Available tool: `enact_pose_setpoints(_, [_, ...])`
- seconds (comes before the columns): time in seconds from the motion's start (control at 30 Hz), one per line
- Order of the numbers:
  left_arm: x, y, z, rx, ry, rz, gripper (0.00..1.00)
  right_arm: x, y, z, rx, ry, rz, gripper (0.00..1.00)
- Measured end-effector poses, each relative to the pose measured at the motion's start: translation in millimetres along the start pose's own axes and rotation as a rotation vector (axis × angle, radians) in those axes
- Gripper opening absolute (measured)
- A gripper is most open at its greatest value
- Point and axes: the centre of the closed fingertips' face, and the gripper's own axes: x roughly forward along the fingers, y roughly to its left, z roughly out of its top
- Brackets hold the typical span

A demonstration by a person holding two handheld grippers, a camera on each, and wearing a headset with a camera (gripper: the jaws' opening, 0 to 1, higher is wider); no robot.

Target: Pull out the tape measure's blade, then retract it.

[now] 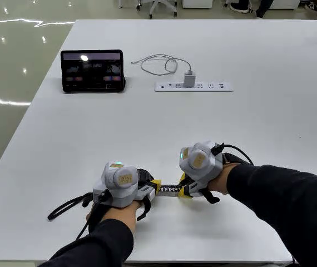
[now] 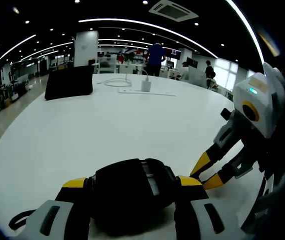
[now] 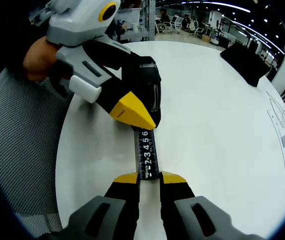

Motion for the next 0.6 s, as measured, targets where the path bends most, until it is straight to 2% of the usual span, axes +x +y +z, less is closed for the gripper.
enact_pose_setpoints(0.6, [-1.5,-0.2,0.9,-0.008,-0.002,-0.014,0.64,4.2,0.9,9.8,0.005,-0.014,-0.007,0.10])
